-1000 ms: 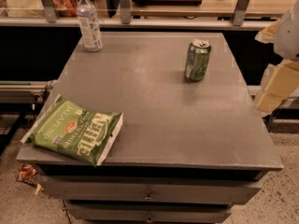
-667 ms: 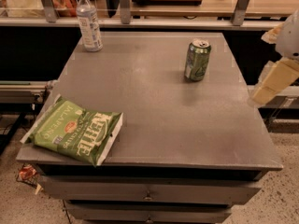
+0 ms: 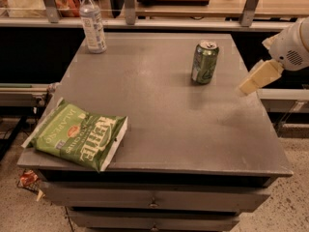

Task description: Knock green can over

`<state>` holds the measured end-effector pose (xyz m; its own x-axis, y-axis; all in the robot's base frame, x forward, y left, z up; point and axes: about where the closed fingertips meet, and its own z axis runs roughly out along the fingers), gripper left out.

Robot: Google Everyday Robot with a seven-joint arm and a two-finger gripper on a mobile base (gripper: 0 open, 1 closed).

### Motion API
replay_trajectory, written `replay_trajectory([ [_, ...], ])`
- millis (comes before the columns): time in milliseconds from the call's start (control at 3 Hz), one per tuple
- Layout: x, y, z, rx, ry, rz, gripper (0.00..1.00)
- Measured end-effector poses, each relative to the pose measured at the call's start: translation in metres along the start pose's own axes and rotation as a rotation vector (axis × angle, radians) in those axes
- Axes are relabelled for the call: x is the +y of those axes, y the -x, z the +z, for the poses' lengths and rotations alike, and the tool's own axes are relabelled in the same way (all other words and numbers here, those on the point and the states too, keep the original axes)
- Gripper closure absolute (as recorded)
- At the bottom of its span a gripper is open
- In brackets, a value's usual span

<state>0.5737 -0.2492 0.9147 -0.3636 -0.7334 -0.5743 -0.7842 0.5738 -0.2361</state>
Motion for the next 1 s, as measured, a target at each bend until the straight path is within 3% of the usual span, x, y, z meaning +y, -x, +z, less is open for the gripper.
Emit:
replay_trajectory([
  [333, -0.011, 0.005, 0.03, -0.103, 0.005, 0.075, 0.0],
  [667, -0.008, 0.02, 0.058, -0.217, 0.043, 0.133, 0.0],
  [1000, 0.008, 0.046, 0.084, -0.336, 0.113, 0.174, 0.0],
])
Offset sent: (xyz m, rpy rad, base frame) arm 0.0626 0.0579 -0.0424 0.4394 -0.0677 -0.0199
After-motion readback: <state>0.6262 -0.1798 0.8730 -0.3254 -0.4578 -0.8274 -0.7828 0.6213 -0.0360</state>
